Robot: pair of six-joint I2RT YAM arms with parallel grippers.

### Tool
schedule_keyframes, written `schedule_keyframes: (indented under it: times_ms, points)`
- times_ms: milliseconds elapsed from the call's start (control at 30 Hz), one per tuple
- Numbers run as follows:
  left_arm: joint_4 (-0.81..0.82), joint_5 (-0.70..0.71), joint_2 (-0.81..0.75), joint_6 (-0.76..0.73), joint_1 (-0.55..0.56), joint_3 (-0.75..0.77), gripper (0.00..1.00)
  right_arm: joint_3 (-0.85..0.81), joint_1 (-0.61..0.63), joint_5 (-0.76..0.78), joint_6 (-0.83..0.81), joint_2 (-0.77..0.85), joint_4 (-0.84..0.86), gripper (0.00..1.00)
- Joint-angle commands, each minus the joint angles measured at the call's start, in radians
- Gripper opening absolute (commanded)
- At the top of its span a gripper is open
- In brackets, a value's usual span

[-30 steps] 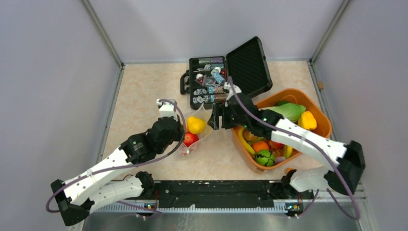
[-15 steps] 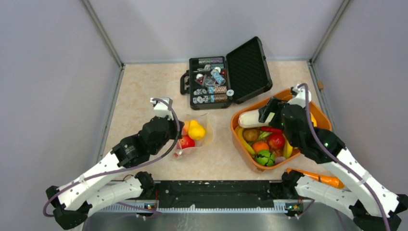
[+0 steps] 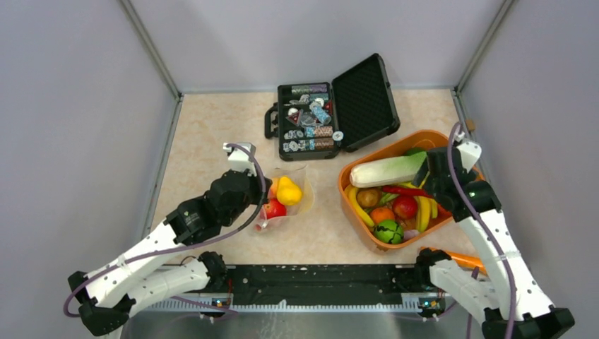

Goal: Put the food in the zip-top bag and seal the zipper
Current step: Pick up the fake vegetable from the bin.

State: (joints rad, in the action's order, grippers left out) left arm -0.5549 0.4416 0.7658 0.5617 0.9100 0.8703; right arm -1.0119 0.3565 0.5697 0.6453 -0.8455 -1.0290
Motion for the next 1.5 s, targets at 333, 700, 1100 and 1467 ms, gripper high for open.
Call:
schedule_keyframes:
  times_ms: [333, 700, 1100, 1467]
  points:
    - [0.051, -0.022, 0.006, -0.022, -0.003, 0.045, 0.00, 0.041, -0.431, -0.166, -0.294, -0.116, 0.299, 0.88]
    - [0.053, -0.040, 0.000, -0.053, -0.004, 0.058, 0.00, 0.012, -0.474, -0.204, -0.470, -0.281, 0.345, 0.93]
    - [0.051, -0.052, -0.009, -0.056, -0.005, 0.050, 0.00, 0.044, -0.551, -0.269, -0.518, -0.217, 0.372, 0.73]
    - [0.057, -0.071, -0.008, -0.055, -0.005, 0.042, 0.00, 0.080, -0.551, -0.320, -0.521, -0.401, 0.406, 0.73]
